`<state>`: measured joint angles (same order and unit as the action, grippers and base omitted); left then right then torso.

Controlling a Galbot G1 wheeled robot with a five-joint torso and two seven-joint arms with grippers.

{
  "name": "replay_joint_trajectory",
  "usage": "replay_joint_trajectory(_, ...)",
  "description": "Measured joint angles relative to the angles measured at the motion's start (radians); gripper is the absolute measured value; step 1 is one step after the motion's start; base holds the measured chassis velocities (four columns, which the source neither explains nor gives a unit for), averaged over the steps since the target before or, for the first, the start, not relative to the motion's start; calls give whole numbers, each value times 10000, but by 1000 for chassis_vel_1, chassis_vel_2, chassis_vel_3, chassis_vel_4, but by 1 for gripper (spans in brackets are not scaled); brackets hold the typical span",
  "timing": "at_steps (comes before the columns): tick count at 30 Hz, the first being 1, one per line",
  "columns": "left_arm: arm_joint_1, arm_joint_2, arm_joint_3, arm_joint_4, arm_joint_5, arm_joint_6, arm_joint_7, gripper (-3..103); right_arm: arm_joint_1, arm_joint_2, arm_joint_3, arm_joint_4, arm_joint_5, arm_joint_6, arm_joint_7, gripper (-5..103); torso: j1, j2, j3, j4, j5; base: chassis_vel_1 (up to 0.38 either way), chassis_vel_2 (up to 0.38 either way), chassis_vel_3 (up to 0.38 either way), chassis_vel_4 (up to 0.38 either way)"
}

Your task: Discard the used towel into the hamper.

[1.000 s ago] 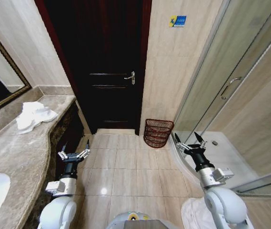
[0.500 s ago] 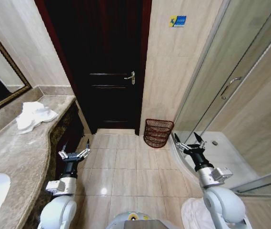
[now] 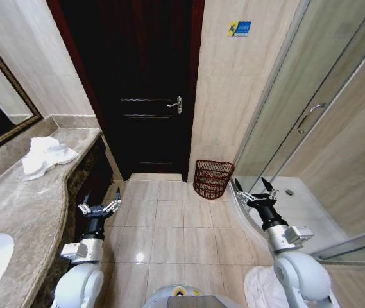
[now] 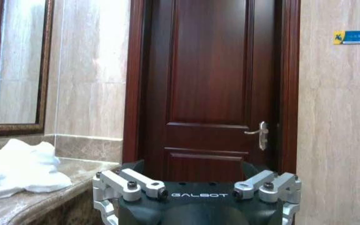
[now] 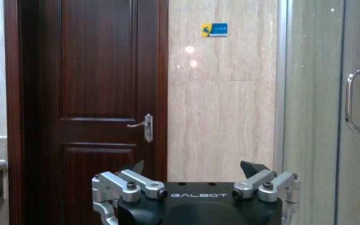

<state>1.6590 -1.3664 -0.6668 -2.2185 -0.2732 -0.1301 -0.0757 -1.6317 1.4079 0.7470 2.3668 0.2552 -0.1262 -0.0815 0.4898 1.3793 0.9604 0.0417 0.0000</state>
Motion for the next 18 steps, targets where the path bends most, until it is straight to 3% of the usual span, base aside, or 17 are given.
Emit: replay_joint_trajectory(18,0,-38,59,99,199,-325,40,100,22,42,26,-34,-37,62,-47,100,0,0,0,0,0,0,0,0,0)
